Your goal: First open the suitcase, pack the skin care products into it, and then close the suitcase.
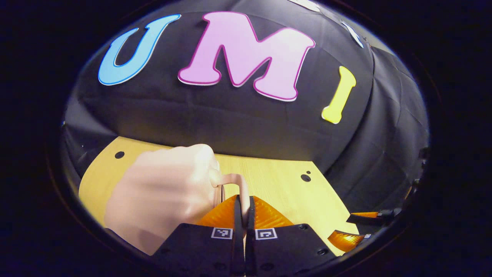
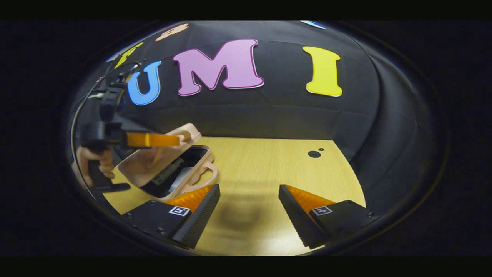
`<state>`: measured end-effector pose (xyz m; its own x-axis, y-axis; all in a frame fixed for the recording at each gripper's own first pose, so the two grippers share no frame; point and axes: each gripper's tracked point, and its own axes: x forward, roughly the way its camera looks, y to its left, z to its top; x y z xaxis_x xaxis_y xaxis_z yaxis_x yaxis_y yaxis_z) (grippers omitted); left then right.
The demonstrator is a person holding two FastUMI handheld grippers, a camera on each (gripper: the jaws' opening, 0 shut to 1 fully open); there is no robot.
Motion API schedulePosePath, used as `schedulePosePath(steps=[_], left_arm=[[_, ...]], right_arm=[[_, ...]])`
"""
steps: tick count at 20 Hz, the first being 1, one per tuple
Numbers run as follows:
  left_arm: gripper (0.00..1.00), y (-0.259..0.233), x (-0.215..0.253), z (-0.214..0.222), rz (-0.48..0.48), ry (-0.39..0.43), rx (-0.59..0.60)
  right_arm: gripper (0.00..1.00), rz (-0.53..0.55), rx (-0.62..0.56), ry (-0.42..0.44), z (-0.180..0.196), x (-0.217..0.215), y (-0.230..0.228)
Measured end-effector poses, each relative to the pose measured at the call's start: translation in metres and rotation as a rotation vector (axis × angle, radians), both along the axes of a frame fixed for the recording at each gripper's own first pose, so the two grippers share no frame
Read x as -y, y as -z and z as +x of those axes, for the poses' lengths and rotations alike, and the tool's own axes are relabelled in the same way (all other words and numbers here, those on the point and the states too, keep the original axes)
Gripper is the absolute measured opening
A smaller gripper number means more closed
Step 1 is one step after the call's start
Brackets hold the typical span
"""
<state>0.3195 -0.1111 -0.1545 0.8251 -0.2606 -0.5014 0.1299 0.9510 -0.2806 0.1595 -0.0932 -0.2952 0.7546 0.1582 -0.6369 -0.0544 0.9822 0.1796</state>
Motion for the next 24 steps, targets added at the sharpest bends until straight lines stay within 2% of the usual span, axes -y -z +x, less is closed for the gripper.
schedulePosePath(steps=[2,4,7,9,10,11,12,13,17,19,21,24], left_arm=[[0.07,0.029,0.012,0.005,0.013,0.014,-0.043],[0.07,0.047,0.031,0.004,-0.018,0.049,-0.093],[0.22,0.048,0.036,0.000,-0.004,0.058,-0.094],[0.31,0.019,0.029,-0.011,0.012,0.082,-0.038],[0.51,0.003,0.025,-0.020,0.017,0.100,-0.011],[0.58,-0.018,0.018,-0.033,0.030,0.105,0.026],[0.80,-0.040,0.006,-0.043,0.054,0.090,0.073],[0.95,-0.065,-0.006,-0.056,0.076,0.071,0.129],[0.96,-0.166,-0.065,-0.117,0.140,-0.054,0.350],[0.96,-0.209,-0.097,-0.154,0.127,-0.125,0.433],[0.96,-0.237,-0.125,-0.192,0.101,-0.162,0.494],[0.96,-0.257,-0.163,-0.231,0.137,-0.211,0.539]], right_arm=[[0.97,0.012,-0.010,0.020,-0.005,0.004,0.005],[0.98,0.005,-0.019,0.030,-0.010,0.007,0.009],[0.98,0.005,-0.002,0.057,-0.013,0.009,0.002],[0.97,0.017,0.015,0.086,-0.014,0.007,-0.010],[0.98,0.024,0.025,0.103,-0.015,0.005,-0.018],[0.97,0.030,0.035,0.118,-0.015,0.003,-0.027],[0.98,0.032,0.053,0.128,-0.016,-0.001,-0.039],[0.98,0.028,0.074,0.138,-0.016,-0.004,-0.052],[0.98,0.023,0.187,0.166,-0.025,-0.023,-0.123],[0.97,0.024,0.264,0.178,-0.034,-0.036,-0.167],[0.98,0.021,0.355,0.181,-0.046,-0.053,-0.210],[0.97,0.013,0.469,0.157,-0.071,-0.081,-0.269]])
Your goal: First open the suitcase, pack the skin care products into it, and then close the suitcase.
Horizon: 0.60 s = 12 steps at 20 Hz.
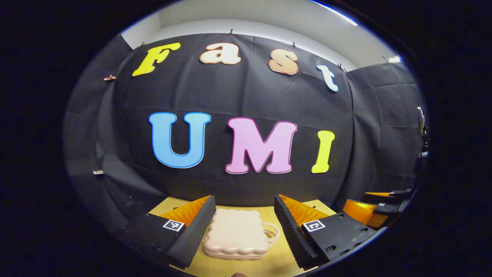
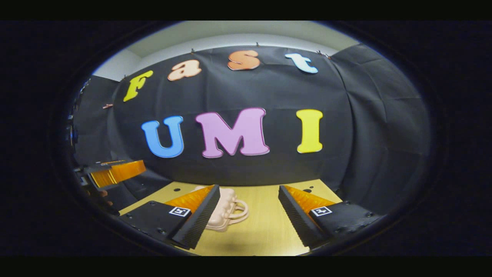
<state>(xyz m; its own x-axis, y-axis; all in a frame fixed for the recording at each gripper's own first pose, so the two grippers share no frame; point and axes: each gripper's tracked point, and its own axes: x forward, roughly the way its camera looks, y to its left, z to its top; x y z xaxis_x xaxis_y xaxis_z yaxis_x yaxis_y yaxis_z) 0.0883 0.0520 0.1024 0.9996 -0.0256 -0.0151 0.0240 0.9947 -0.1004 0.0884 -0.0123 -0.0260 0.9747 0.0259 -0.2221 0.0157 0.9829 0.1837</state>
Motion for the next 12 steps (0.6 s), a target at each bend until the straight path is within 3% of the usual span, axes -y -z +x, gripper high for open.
schedulePosePath(steps=[4,12], left_arm=[[0.96,0.000,-0.020,-0.038,-0.009,-0.025,0.022],[0.96,0.017,-0.017,-0.041,-0.002,-0.003,-0.008]], right_arm=[[0.97,-0.036,0.114,-0.020,-0.023,-0.027,-0.050],[0.97,-0.087,0.045,-0.024,-0.041,-0.034,-0.026]])
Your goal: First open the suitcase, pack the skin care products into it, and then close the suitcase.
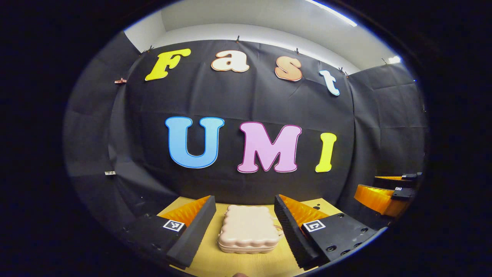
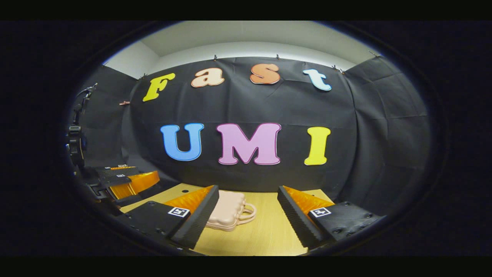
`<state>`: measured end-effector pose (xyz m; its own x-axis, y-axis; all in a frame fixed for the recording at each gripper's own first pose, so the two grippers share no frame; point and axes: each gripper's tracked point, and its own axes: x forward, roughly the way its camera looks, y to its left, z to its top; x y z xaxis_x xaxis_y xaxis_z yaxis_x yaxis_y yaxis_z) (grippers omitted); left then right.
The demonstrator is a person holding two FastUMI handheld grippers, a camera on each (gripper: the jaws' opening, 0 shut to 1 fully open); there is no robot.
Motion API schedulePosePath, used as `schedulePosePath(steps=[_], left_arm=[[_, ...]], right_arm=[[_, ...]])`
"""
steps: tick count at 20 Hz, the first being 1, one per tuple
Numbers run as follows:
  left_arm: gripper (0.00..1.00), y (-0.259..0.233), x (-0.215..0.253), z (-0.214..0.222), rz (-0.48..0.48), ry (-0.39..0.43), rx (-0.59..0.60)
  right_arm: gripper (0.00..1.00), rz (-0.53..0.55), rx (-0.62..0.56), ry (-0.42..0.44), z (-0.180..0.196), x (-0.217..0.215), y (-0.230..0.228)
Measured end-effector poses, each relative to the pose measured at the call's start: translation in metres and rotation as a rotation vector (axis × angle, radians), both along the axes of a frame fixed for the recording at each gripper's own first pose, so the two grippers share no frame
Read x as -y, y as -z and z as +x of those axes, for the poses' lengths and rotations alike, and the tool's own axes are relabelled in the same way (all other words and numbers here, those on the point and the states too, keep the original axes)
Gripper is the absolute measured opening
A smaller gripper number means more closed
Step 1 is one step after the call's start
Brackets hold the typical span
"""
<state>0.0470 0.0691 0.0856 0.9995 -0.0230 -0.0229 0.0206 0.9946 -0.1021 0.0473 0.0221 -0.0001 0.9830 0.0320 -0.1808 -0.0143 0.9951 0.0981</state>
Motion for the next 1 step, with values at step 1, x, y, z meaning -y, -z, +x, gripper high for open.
schedulePosePath(steps=[1], left_arm=[[0.96,0.0033,0.0020,0.0025,0.003,0.004,-0.015]], right_arm=[[0.97,-0.011,-0.007,0.004,-0.0005,0.0033,0.0028]])
